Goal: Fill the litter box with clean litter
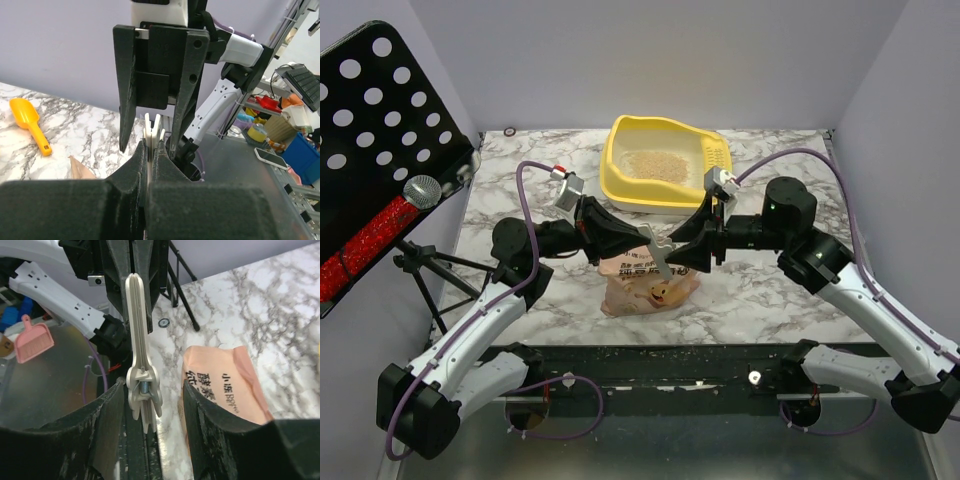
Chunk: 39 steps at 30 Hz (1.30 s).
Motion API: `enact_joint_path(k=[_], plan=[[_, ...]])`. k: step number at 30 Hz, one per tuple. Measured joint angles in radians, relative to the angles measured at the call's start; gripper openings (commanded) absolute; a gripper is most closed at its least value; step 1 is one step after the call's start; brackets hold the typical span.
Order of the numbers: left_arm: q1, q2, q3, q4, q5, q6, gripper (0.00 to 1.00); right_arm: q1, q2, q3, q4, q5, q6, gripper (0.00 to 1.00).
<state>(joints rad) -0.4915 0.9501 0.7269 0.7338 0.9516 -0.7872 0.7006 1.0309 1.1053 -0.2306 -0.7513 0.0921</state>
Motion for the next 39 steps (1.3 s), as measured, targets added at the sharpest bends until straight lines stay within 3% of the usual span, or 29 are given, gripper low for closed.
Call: enact_joint_path(k=[2, 4, 7, 9, 18, 23, 29, 39], plan=[[0.0, 0.0, 0.0, 0.001, 0.001, 0.0, 0.0, 0.0, 0.014, -0.001, 0.01, -0.014, 0.003, 0.0], [0.002, 0.0, 0.0, -0.002, 0.0, 0.002, 0.05, 0.0, 0.021, -0.005, 0.016, -0.025, 0.008, 0.0], [0.003, -0.001, -0.001, -0.003, 0.002, 0.0, 0.38, 0.0, 0.009, -0.018, 0.024, -0.023, 0.012, 0.0], [-0.002, -0.008, 0.002, -0.035, -0.003, 0.025, 0.44, 0.002, -0.01, -0.029, 0.027, -0.007, 0.011, 0.0], [-0.015, -0.079, 0.144, -0.563, -0.152, 0.394, 0.45, 0.005, -0.101, 0.013, -0.066, 0.188, -0.056, 0.0], [-0.022, -0.094, 0.145, -0.766, -0.253, 0.568, 0.45, 0.005, -0.084, 0.084, -0.148, 0.288, -0.138, 0.0], [-0.103, -0.054, 0.1, -0.941, -0.397, 0.761, 0.44, 0.005, -0.057, 0.138, -0.235, 0.338, -0.226, 0.0], [-0.202, -0.029, 0.057, -1.059, -0.515, 0.908, 0.46, 0.005, -0.011, 0.152, -0.319, 0.362, -0.295, 0.0]])
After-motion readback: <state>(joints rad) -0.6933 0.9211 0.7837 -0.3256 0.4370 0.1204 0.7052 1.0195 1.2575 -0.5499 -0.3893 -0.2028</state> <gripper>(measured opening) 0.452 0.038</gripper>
